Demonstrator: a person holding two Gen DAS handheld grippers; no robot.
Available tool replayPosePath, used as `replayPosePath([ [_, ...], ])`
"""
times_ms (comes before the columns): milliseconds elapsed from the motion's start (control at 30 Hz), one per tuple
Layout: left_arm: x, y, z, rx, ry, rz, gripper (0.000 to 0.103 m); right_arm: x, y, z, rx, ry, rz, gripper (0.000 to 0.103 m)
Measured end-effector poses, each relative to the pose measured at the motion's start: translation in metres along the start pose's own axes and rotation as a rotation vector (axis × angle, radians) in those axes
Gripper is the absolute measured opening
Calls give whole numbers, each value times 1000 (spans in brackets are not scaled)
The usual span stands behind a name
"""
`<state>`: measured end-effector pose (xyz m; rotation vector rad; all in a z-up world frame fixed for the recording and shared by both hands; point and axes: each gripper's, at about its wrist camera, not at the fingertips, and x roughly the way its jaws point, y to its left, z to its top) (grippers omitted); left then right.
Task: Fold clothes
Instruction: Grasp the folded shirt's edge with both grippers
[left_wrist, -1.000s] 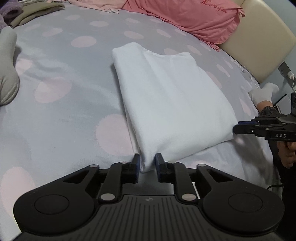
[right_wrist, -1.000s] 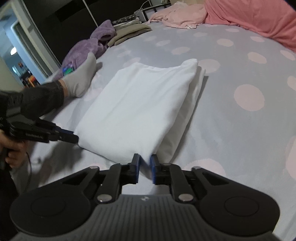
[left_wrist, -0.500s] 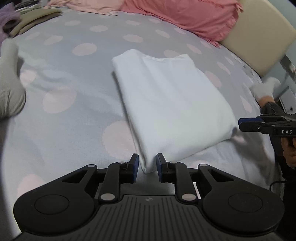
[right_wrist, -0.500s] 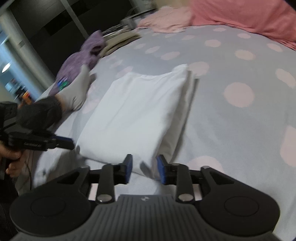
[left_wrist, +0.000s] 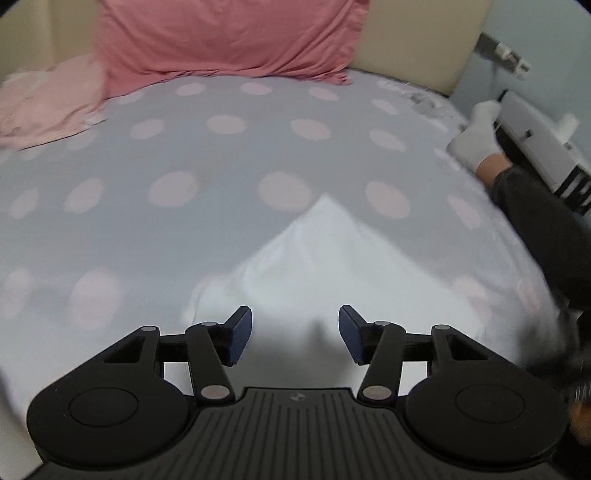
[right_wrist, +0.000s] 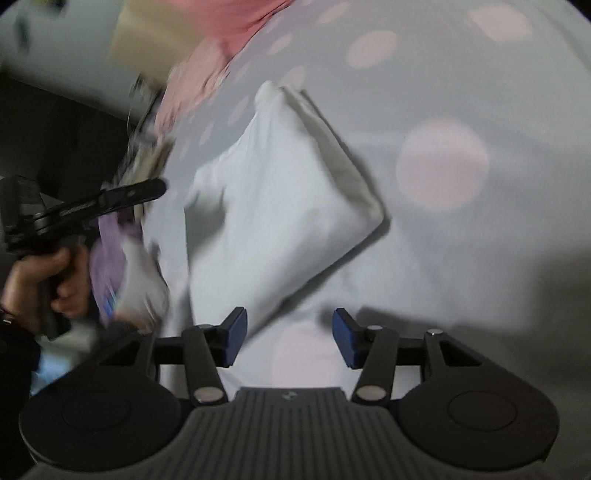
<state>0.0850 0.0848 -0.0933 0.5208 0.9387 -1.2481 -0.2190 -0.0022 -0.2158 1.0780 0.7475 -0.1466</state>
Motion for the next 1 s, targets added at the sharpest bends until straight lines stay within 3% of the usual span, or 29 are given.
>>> replayPosePath([
  [167,46,14,36,133,48,-106,50,11,3,-23,196,-150,4,62],
  [333,91,25,58,272,169,-193,50,24,13,-32,260,-249,-24,62],
  [433,112,37,63,291,250,-276,50,34,9,-35,297,-273,-19,62],
  [567,137,53,73,292,342,-390,60,42,1,-38,318,-282,-16,62],
  [700,161,68,82,290,432,-501,62,48,1,-39,309,-301,5,63],
  [733,165,69,84,287,449,-525,65,49,0,-39,312,-307,18,63],
  [867,181,70,86,263,517,-644,94,55,-3,-43,321,-321,66,63],
  [933,189,67,86,262,545,-691,102,57,-2,-43,334,-328,72,63],
  [1000,197,64,87,242,566,-729,102,60,-1,-43,345,-335,74,65],
])
